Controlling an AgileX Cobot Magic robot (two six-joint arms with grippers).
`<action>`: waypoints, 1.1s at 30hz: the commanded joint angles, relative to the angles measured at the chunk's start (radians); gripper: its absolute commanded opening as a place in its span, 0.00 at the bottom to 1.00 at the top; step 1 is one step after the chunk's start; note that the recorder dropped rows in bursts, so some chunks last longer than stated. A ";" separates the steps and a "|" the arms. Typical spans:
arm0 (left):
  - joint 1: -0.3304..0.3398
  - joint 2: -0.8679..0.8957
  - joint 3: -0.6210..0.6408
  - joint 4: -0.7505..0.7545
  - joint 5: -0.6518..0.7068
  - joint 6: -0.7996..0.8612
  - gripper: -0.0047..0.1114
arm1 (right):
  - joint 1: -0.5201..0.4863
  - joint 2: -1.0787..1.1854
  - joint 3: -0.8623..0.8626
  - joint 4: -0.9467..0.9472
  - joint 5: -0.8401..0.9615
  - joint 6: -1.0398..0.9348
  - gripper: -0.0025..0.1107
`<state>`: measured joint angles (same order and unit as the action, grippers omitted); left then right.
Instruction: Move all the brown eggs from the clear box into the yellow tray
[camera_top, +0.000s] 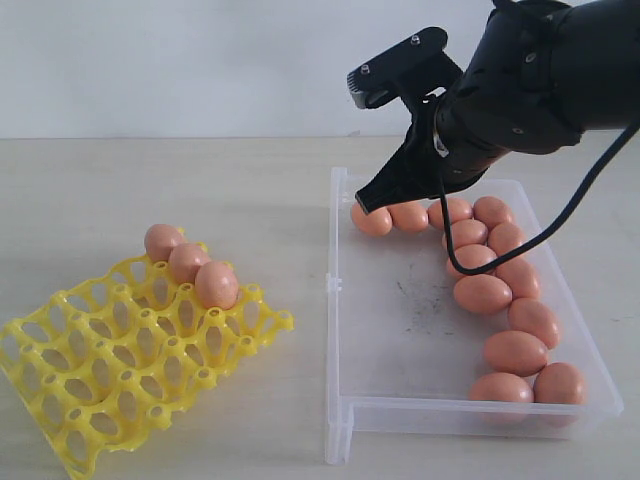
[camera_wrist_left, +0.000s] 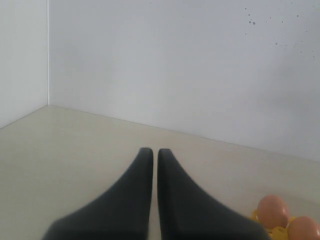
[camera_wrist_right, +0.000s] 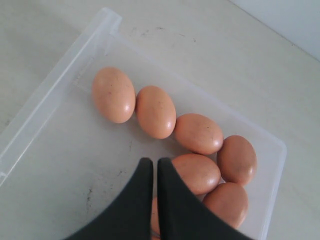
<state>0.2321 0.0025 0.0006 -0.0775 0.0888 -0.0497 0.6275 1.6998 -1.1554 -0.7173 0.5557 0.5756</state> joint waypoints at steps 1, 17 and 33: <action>0.002 -0.002 -0.001 -0.009 -0.013 -0.009 0.07 | -0.002 -0.011 0.000 -0.001 -0.002 0.000 0.02; 0.002 -0.002 -0.001 -0.009 -0.013 -0.009 0.07 | -0.002 -0.011 0.000 -0.001 -0.007 0.003 0.02; 0.002 -0.002 -0.001 -0.009 -0.011 -0.009 0.07 | -0.002 -0.011 0.000 -0.009 -0.366 0.017 0.02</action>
<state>0.2321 0.0025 0.0006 -0.0775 0.0888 -0.0497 0.6275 1.6998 -1.1554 -0.7181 0.1637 0.6156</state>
